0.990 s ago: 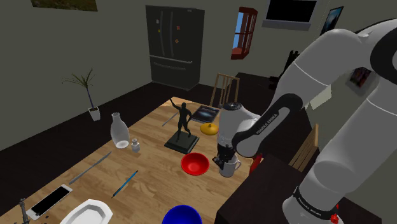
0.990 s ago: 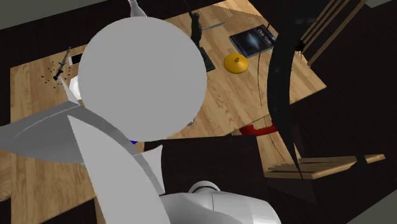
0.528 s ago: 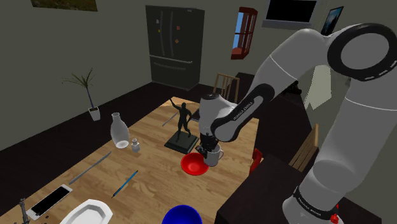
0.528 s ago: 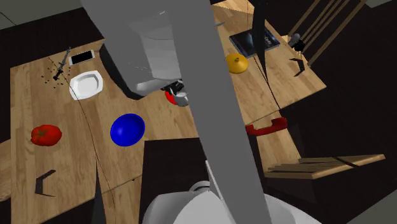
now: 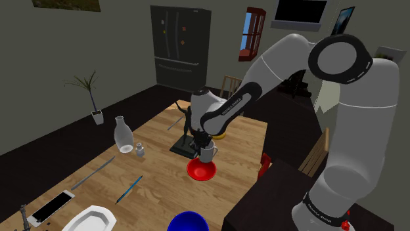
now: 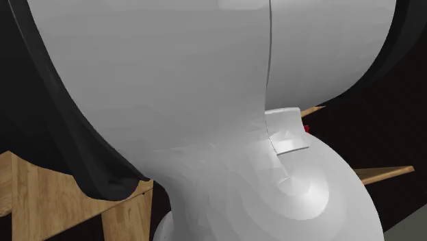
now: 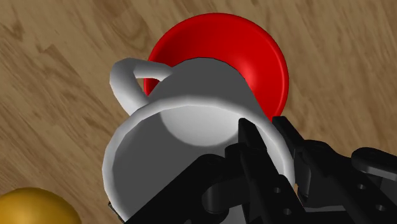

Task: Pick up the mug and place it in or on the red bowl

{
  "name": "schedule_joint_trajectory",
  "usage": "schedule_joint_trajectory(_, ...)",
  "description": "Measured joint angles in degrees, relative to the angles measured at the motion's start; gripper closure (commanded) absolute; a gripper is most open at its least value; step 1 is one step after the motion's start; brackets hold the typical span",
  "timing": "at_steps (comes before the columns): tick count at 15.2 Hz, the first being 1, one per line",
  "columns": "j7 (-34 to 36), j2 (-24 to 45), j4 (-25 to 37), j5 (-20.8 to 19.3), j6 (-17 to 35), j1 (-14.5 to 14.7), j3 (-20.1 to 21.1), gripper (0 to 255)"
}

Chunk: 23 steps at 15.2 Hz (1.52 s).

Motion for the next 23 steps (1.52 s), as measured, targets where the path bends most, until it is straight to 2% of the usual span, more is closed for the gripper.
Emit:
schedule_joint_trajectory(16,5.2,11.0,1.7,-7.0,8.7,3.2,-4.5,255)
schedule_joint_trajectory(22,5.6,11.7,1.9,-7.4,9.2,3.5,-4.9,255)
schedule_joint_trajectory(23,5.6,11.7,1.9,-7.4,9.2,3.5,-4.9,0)
